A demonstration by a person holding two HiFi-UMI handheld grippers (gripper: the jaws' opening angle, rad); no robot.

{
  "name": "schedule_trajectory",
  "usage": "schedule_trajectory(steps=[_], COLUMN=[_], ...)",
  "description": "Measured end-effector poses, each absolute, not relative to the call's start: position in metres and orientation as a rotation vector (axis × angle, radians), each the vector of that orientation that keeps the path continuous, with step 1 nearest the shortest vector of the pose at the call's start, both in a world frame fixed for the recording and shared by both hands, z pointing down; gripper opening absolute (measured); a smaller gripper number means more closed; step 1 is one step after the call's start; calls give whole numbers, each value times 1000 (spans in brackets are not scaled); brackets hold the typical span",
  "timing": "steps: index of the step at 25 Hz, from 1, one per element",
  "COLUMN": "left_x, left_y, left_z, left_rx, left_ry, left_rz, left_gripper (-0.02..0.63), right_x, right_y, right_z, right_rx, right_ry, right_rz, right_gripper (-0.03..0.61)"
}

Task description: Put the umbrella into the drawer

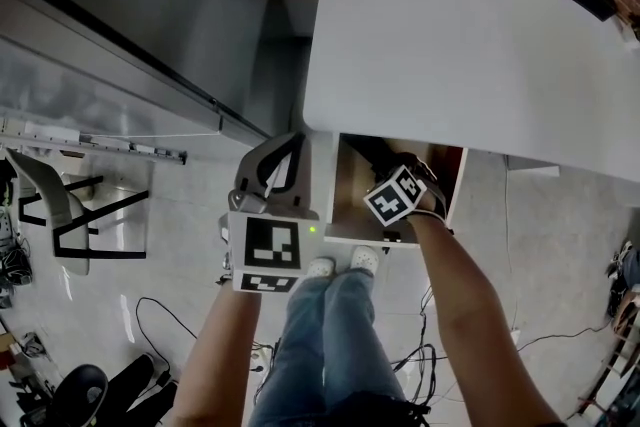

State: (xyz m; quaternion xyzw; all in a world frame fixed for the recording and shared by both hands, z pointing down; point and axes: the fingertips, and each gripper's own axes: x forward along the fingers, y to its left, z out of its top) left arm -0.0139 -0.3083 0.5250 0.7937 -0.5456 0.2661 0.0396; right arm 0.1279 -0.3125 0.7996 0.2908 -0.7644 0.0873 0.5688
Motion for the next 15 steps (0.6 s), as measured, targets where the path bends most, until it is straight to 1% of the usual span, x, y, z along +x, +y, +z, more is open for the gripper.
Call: schedule_trajectory(steps=[15], left_x=[-9], left_y=[-273], left_z=[498], left_rx=[2434], left_ry=[-1587], left_rz=[856], left_gripper=[1], right_x=[143], right_y=[-267], right_z=[699], right_rx=[737], right_ry=[-1789], right_rz=[204], right_gripper=[250])
